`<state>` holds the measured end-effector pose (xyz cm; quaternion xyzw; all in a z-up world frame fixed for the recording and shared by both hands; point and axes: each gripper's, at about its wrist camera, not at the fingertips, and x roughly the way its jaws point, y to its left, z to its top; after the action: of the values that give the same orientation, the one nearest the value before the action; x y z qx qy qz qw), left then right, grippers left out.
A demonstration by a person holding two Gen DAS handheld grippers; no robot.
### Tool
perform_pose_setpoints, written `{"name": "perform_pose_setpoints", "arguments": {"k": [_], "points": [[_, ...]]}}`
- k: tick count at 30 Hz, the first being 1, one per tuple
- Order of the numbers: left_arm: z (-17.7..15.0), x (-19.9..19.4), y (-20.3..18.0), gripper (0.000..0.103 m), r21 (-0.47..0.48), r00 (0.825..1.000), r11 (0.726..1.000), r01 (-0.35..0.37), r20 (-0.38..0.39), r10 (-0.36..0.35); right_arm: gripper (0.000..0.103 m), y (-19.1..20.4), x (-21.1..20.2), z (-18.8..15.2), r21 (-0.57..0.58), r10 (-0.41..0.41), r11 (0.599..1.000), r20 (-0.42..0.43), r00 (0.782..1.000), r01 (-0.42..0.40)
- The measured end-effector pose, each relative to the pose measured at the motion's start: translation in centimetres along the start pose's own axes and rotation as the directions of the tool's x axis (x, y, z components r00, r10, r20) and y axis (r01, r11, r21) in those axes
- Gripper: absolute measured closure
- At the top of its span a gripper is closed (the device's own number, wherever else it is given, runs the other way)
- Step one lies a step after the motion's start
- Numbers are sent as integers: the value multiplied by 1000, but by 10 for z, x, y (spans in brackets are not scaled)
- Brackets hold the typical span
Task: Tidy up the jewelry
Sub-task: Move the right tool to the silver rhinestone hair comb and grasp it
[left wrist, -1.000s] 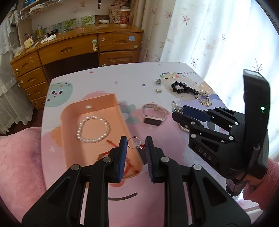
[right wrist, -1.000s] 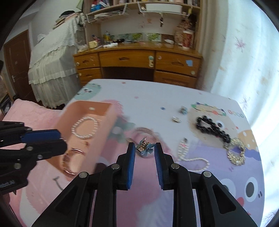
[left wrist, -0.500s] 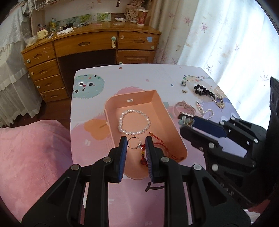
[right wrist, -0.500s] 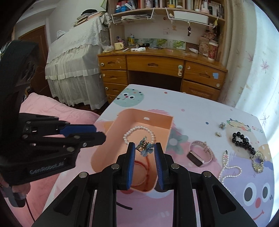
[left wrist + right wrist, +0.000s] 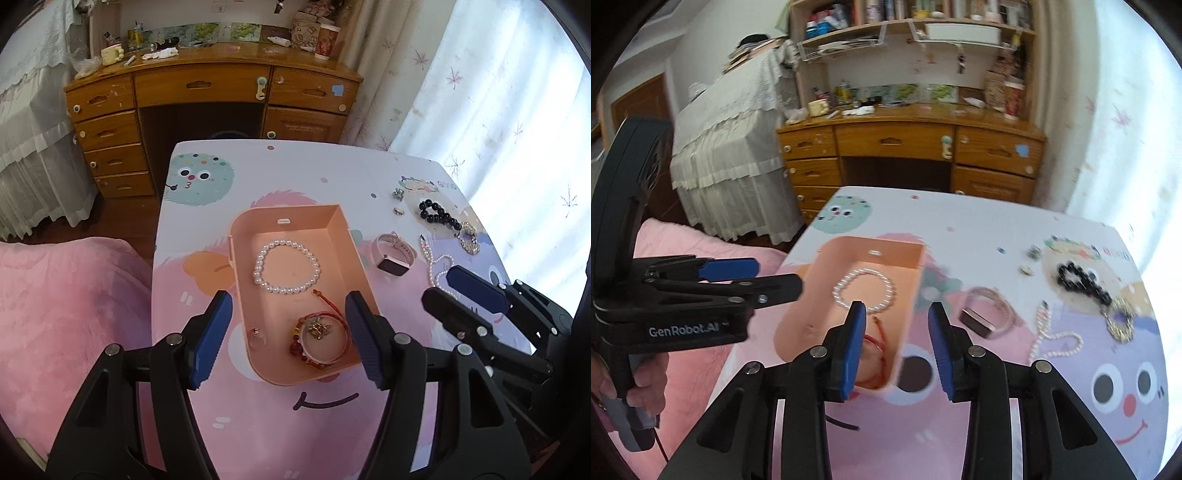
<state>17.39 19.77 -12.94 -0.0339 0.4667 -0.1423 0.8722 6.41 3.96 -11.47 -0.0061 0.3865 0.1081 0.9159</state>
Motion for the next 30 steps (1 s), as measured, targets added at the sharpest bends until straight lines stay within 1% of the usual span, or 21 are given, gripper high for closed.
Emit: {"name": "perform_pose_setpoints", "arguments": {"k": [3, 5, 9, 13, 15, 18, 20, 21, 25, 30], "points": [[0, 2, -14, 42, 11, 1000, 1000, 3, -4, -3, 59, -35, -1, -6, 77, -6, 997, -19, 1000, 8], [-1, 5, -27, 42, 17, 1000, 1000, 6, -12, -6, 47, -62, 0, -12, 130, -5, 991, -32, 999, 9], [-4, 12, -55, 42, 23, 999, 999, 25, -28, -24, 41, -110, -4, -20, 207, -12, 978, -53, 999, 22], [-4, 23, -91, 42, 18, 997, 998, 53, -49, -52, 30, -162, -11, -25, 266, -7, 964, -66, 998, 25], [-5, 29, -109, 42, 8, 997, 998, 56, -54, -55, 28, -189, -13, -27, 291, -1, 956, -76, 997, 23], [-6, 40, -135, 42, -27, 995, 997, 73, -70, -75, 25, -226, -16, -26, 316, 0, 948, -100, 995, 32], [-8, 49, -155, 42, -49, 992, 995, 84, -89, -88, 19, -249, -15, -24, 325, 1, 945, -113, 994, 36], [-9, 53, -161, 42, -56, 991, 995, 84, -97, -89, 17, -260, -14, -23, 327, -2, 944, -120, 993, 41], [-9, 75, -189, 42, -98, 988, 993, 61, -135, -74, 14, -303, -7, -19, 328, -32, 941, -158, 987, 83], [-10, 112, -213, 42, -144, 979, 989, 12, -198, -41, 9, -345, 23, -14, 318, -66, 938, -224, 972, 137]]}}
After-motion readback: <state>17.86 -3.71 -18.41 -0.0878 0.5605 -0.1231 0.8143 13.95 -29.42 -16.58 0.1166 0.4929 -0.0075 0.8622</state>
